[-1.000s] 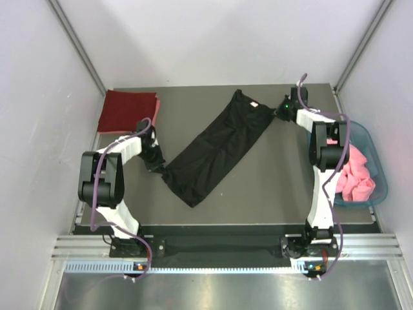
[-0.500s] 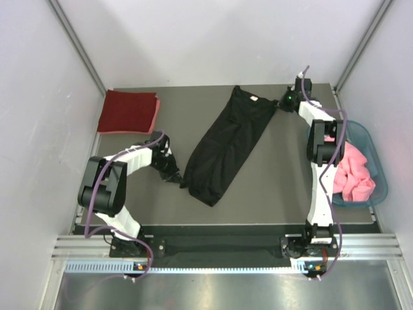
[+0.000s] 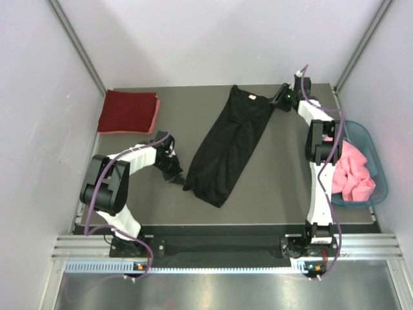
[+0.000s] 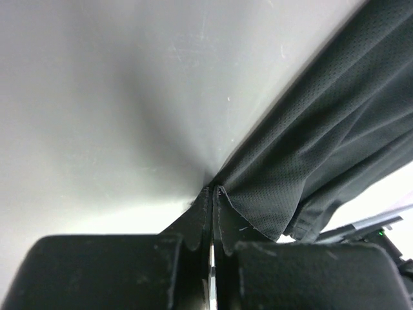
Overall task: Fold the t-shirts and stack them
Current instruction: Fold the tshirt
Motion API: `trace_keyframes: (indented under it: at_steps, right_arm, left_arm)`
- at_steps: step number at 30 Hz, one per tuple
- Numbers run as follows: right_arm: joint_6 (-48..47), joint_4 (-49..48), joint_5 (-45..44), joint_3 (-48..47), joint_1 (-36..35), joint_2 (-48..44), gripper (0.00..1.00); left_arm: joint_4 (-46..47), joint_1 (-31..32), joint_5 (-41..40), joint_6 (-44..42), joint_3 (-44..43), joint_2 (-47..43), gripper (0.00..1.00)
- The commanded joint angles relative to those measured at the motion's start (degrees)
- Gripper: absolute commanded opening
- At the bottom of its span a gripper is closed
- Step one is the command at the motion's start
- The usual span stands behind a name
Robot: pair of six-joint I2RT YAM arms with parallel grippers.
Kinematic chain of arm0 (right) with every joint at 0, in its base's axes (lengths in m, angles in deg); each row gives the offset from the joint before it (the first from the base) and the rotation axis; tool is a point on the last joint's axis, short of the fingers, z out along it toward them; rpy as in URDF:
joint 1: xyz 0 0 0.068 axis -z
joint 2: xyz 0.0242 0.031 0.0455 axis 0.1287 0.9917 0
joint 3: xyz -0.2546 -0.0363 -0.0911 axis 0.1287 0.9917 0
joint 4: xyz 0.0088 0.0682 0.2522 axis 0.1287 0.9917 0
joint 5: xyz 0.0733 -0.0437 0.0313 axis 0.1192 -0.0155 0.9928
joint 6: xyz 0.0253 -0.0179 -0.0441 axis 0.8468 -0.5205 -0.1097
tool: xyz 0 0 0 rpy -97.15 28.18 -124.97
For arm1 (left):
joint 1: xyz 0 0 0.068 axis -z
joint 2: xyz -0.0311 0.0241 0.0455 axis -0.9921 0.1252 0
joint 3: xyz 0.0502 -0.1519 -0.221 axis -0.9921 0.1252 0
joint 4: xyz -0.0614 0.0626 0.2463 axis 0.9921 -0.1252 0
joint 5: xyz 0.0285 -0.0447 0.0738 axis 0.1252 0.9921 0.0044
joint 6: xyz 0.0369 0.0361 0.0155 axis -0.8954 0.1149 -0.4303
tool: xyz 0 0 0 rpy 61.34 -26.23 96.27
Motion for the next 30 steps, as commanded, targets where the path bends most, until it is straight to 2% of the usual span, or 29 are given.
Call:
trace_keyframes:
  at_steps: [1,3,9,13,17,23,28,30]
  right_arm:
    - [-0.12,0.28,0.76,5.28,0.7,-8.11,0.49]
    - [0.75,1.68,-1.07,7.93,0.7,-12.14,0.62]
    - [4.88,3.09,-5.57,23.13,0.61,-25.42,0.73]
    - [7.88,3.08,-4.6,38.6,-3.23,-35.35,0.74]
    - [8.84,9.4,-10.2,48.89,-9.31,-46.5,0.72]
    - [18.68,13.38,-13.04,62.16,-22.31,-57.67,0.66]
    - [29.84,9.78,-14.79,71.74,-35.31,-64.45,0.6]
    - [33.52,8.2,-16.29,74.12,-41.45,-66.39,0.59]
  left_arm:
    - [-5.64,0.03,-10.18,-0.57,-1.43,2.08,0.0]
    - [-6.17,0.03,-11.85,-1.36,-2.22,2.43,0.0]
    - [-5.65,0.03,-14.85,-3.03,-3.63,2.7,0.0]
    - [-2.93,-0.15,-10.2,-2.86,-2.66,3.93,0.0]
    - [-3.72,0.38,-13.88,-4.26,-4.24,2.88,0.0]
    - [-6.44,0.38,-21.7,-6.64,-7.58,1.38,0.0]
    - [-5.39,0.21,-19.6,-7.43,-7.59,2.35,0.0]
    - [-3.9,0.21,-15.4,-7.52,-6.8,2.35,0.0]
